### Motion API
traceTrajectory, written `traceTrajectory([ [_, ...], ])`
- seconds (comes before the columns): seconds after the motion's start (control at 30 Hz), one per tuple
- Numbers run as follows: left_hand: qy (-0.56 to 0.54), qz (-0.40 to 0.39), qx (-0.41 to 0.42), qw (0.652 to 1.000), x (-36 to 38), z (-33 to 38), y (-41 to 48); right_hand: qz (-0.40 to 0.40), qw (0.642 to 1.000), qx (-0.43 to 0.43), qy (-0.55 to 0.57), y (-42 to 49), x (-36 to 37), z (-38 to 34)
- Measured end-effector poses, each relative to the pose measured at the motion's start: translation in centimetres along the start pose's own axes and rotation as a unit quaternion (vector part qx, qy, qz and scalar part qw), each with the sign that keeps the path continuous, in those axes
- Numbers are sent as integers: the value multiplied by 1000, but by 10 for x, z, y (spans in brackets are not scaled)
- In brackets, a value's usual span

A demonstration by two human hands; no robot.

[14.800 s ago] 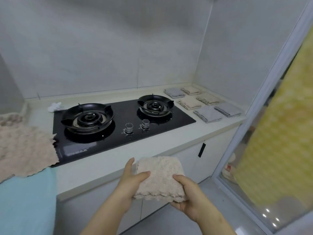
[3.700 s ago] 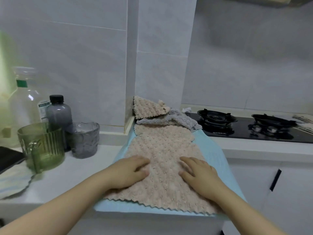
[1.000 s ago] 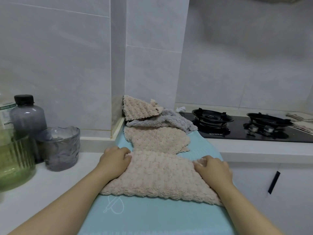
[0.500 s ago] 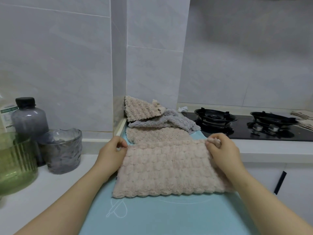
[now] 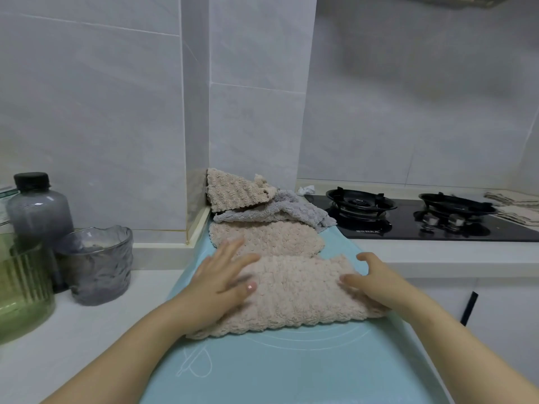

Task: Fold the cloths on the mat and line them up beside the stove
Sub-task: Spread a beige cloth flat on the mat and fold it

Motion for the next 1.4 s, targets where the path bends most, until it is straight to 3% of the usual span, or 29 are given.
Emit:
traceTrajectory([
  [0.17, 168, -161, -1, 973, 37, 10, -11, -30, 999, 3, -14, -4, 0, 1],
  [0.37, 232, -210, 6, 950, 48, 13, -16, -27, 999, 23, 13, -6, 0, -2],
  [0.47, 190, -180, 9, 965, 41, 16, -16, 2, 998, 13, 55, -6, -6, -11],
  [0.57, -33, -53, -35, 997, 16, 13, -9, 46, 995, -28, 81, -13, -16, -39],
  [0.6, -158, 15, -62, 985, 2, 8, -7, 58, 992, -48, 101, -17, -18, -53],
  [0.7, -434, 162, -171, 870, -23, -28, -9, 62, 981, -107, 149, -29, -13, -98],
  [0.8, -584, 188, -220, 759, -23, -45, -16, 10, 972, -167, 166, -43, 16, -142],
  [0.87, -607, 162, -241, 740, -18, -45, -18, -46, 965, -199, 163, -54, 46, -161],
  [0.97, -581, 133, -243, 765, -11, -46, -17, -122, 955, -217, 161, -67, 87, -172],
  [1.03, -513, 132, -225, 818, -15, -49, -17, -132, 955, -204, 171, -66, 98, -165],
  [1.1, -447, 128, -217, 858, -18, -48, -18, -88, 964, -193, 163, -61, 92, -153],
  [1.23, -370, 153, -214, 891, -24, -46, -19, -15, 971, -193, 139, -53, 77, -134],
  [1.33, -291, 172, -225, 914, -31, -48, -22, -63, 973, -220, 37, -53, 92, -128],
  [1.4, -144, 154, -242, 947, -36, -48, -27, -81, 969, -227, -53, -52, 102, -120],
])
Point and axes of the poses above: each hand's wrist, its own y-axis towards the middle knuckle, its own x-axis out of the palm, z = x × y, the point moved 9 cm from there along y, towards the middle knuckle, and after that the axes turned 5 degrees about y, right-handed, at the moved point
